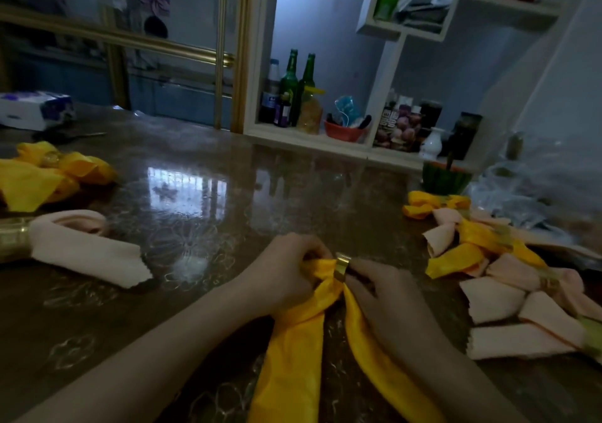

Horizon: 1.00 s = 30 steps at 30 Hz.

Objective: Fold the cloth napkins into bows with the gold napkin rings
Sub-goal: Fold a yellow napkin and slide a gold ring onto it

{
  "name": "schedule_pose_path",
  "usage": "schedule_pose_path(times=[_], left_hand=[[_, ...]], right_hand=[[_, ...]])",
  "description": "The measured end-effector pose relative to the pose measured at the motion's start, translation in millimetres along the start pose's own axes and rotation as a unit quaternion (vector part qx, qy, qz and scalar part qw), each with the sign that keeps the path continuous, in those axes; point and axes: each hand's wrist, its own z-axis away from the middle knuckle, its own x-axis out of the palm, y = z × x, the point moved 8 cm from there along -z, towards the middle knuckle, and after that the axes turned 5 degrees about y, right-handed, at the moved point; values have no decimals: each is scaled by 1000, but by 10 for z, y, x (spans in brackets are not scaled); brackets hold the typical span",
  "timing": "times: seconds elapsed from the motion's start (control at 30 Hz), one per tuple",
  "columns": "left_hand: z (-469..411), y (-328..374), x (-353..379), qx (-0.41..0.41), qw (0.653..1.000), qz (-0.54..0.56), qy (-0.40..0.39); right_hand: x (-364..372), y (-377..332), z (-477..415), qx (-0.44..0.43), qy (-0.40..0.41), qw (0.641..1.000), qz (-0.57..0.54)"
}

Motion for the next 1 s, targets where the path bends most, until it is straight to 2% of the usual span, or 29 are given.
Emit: schedule_pose_path(times=[0.13,0.27,0.43,0.67,0.9,1.0], left_hand=[[65,1,25,-12,999,43,20],[157,135,19,8,1000,21,8],[259,402,73,55,998,-20,-37],[303,442,117,45,996,22,-74],[303,480,117,105,980,-167,-10],[279,520,38,115,978,-174,13]], right_hand=[[-2,71,71,23,-73,990,-115],[-80,22,65,-22,-12,997,-76],[-116,-6,131,-40,20,996,-80],[-136,-63,175,-45,44,994,-84],[-65,-131,211,-79,28,996,-43],[-93,-146,210,-91,67,991,-74]])
